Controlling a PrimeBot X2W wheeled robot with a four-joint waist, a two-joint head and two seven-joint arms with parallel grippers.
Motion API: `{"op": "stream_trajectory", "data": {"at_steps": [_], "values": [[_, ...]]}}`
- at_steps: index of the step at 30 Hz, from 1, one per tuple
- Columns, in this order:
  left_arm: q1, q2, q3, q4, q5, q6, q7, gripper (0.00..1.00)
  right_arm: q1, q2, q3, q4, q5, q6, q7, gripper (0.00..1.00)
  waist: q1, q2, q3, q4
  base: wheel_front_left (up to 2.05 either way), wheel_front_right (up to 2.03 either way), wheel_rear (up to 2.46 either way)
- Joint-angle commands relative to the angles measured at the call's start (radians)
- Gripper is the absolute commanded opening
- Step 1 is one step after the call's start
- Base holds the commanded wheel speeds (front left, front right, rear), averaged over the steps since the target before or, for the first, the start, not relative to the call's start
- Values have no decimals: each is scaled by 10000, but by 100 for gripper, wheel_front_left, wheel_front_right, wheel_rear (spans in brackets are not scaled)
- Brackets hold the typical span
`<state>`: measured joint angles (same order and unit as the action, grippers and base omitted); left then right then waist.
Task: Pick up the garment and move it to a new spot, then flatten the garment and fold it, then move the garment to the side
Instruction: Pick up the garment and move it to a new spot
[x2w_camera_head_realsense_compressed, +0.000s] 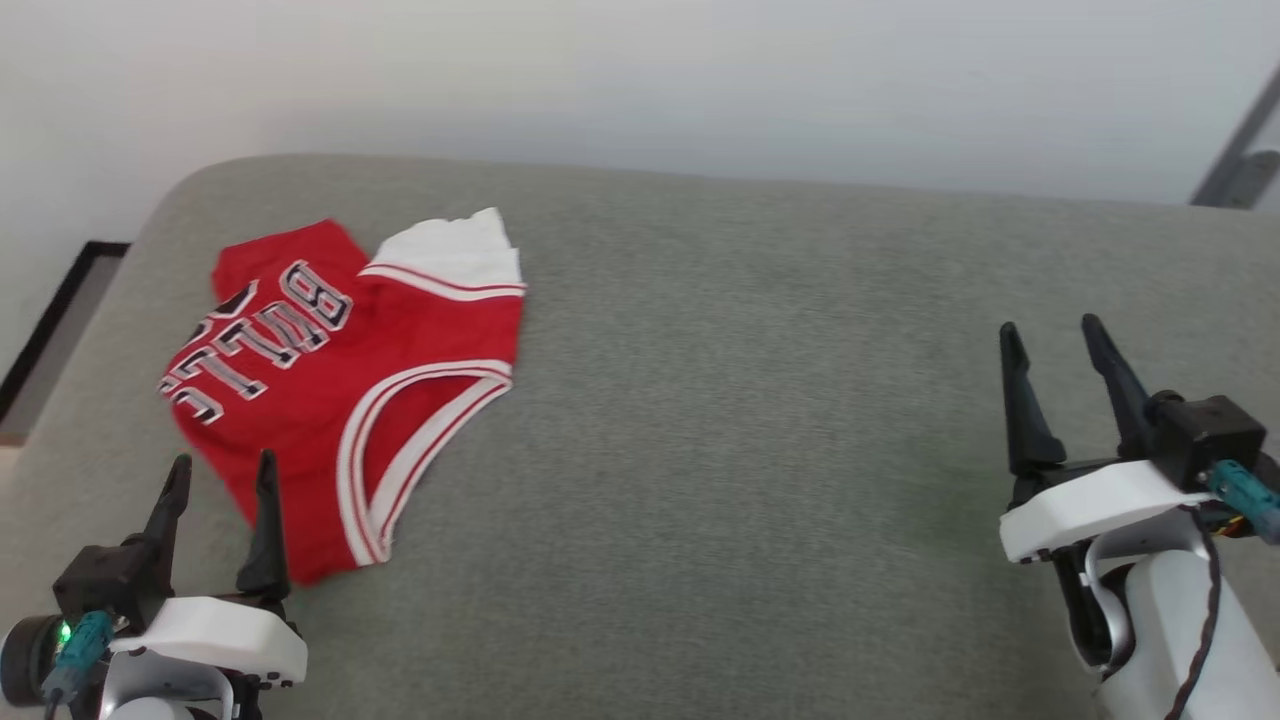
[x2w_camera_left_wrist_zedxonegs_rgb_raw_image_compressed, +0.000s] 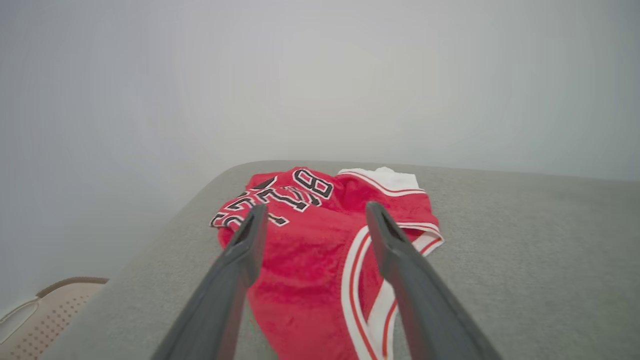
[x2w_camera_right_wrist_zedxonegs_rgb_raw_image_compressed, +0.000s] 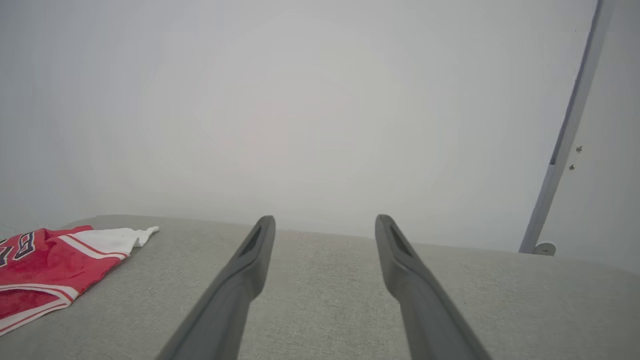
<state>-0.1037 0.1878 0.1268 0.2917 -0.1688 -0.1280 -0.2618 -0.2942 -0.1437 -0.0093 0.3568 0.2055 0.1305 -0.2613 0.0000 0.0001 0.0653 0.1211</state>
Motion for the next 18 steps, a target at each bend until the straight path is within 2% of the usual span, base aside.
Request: {"op": "stream_trajectory", "data": {"at_steps": [1,18], "values": [[-53,-27,64,20,-57,-36,-48,100,61,44,56,10,83,4,-54,100,0,-1,13,360,0,0,0],[710,-820,942,-231,269,-26,-32,100,-196,417,1010,502,410,4,-54,100,0,-1,-104,2676,0,0,0]]}}
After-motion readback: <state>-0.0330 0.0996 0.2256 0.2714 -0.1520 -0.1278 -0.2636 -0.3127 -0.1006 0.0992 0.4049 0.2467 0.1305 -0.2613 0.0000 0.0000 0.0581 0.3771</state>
